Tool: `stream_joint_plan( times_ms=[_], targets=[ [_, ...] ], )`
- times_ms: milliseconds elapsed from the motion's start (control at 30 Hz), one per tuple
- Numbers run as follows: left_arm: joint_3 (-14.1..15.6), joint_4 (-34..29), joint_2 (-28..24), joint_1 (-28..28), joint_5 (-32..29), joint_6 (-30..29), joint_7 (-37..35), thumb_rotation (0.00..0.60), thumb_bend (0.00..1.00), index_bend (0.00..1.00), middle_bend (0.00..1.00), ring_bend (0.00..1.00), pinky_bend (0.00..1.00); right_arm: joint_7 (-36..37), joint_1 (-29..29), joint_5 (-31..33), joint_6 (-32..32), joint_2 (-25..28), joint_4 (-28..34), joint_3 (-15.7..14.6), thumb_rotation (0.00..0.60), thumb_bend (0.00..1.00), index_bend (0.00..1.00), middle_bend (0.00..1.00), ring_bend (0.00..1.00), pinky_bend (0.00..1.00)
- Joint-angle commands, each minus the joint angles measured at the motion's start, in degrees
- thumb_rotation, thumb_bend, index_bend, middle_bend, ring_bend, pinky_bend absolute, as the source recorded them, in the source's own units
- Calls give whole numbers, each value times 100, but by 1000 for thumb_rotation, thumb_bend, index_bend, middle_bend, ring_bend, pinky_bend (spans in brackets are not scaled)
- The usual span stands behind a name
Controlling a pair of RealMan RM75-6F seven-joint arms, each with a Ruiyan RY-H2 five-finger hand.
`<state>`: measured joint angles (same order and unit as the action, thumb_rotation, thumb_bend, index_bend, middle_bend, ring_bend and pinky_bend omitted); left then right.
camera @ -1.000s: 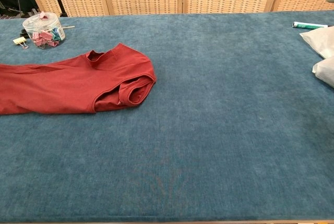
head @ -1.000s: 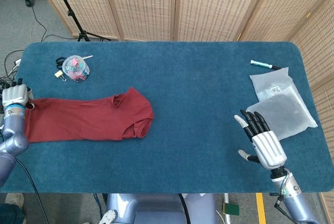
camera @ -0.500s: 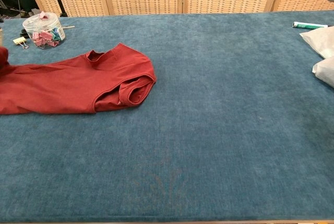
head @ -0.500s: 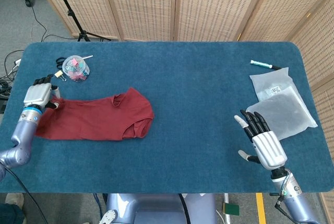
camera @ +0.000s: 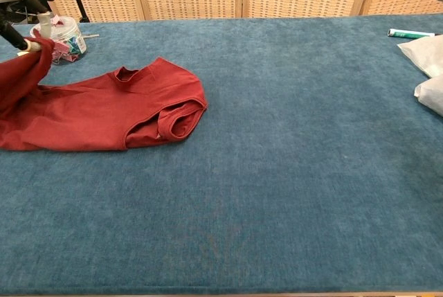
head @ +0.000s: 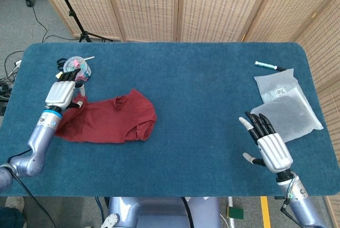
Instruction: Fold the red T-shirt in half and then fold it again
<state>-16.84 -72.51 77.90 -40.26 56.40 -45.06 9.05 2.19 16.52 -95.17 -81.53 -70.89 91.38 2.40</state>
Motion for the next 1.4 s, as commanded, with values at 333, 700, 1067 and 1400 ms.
stream_joint_plan(
  times_ms=[333,700,1067,1400],
  targets=[
    [-124,308,904,-723,-591,-138,709,600,552,762,0,0,0,51,16,69,33,5,-30,37,600,0,0,0,0,0],
    [-145,800,1501,-1190,-996,-78,1096,600,552,762,0,0,0,117,25,134,52,23,-55,74,600,0,0,0,0,0],
    [-81,1066,1801,-1398,-1257,8,1316,600,506,712,0,0,0,142,39,186,93,29,-72,92,600,0,0,0,0,0],
    [-176,1040,1865,-1251,-473,-207,277,600,45,0,0,0,0,151,28,178,70,41,-57,90,600,0,0,0,0,0]
  ],
)
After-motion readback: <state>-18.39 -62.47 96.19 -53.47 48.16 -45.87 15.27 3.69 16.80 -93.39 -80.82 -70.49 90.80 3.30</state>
